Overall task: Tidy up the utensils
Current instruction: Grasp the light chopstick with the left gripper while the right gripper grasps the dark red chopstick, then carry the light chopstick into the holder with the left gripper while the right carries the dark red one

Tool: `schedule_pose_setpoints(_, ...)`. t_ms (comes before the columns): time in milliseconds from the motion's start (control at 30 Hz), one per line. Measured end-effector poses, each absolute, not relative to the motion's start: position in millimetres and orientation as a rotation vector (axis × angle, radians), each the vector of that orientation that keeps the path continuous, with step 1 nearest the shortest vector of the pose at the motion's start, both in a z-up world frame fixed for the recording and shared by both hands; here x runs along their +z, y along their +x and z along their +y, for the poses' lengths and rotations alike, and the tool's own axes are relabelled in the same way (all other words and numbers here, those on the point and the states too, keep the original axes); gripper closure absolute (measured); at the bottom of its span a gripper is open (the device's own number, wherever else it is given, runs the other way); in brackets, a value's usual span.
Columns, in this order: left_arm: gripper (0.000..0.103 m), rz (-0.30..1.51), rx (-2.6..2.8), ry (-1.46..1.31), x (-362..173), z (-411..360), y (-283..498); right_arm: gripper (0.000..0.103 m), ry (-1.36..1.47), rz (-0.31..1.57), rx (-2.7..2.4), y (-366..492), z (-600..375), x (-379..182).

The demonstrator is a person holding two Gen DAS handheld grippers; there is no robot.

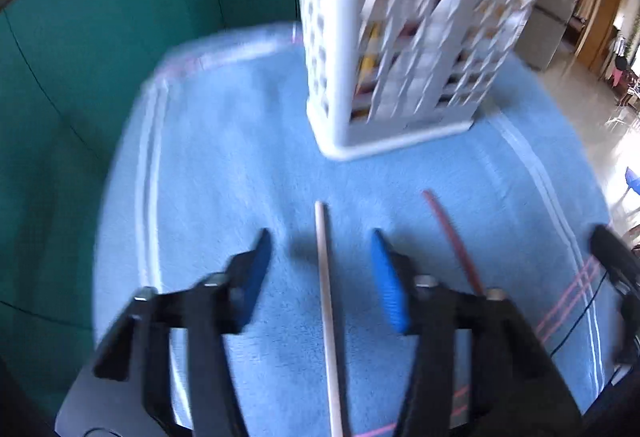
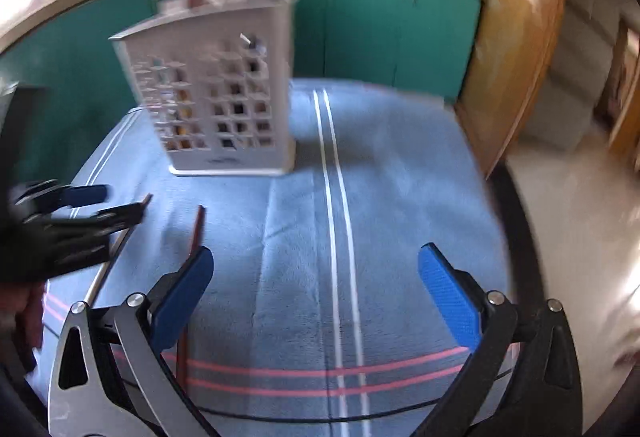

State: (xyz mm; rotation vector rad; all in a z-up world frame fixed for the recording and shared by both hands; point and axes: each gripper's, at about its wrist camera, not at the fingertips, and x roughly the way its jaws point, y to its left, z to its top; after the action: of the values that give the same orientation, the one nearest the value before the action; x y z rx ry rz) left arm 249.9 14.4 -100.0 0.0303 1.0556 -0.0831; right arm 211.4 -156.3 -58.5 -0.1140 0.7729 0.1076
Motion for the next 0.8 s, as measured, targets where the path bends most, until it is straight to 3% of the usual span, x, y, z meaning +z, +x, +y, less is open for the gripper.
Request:
schedule_pose_setpoints(100,0.078,1.035,-0.067,0.008,-100,19,254,0.003,-0.111,0.788,0.145,211,-154,-60)
schedule_pose_setpoints(167,0.098,1.035,-0.069,-0.015,-101,24,257,0.003,-0.08,0.833,0.18,216,-155,-65)
schedule_pose_setpoints(367,0.099,0.97,-0.136,-0.126,-80,41,250,0.006,-0.038,0.914,0.27,226,-133,-74)
schedule_pose_setpoints(600,0.099,0.7,-0.195,-0.127,16,59,175,0.036,-0.062,1.044,0.324,263,-88,-87)
schedule_pose_setpoints(800,0.099,0.595,-0.205,-0.127,55,71,148,0.049,-0.177,1.1,0.296,288,-45,-101)
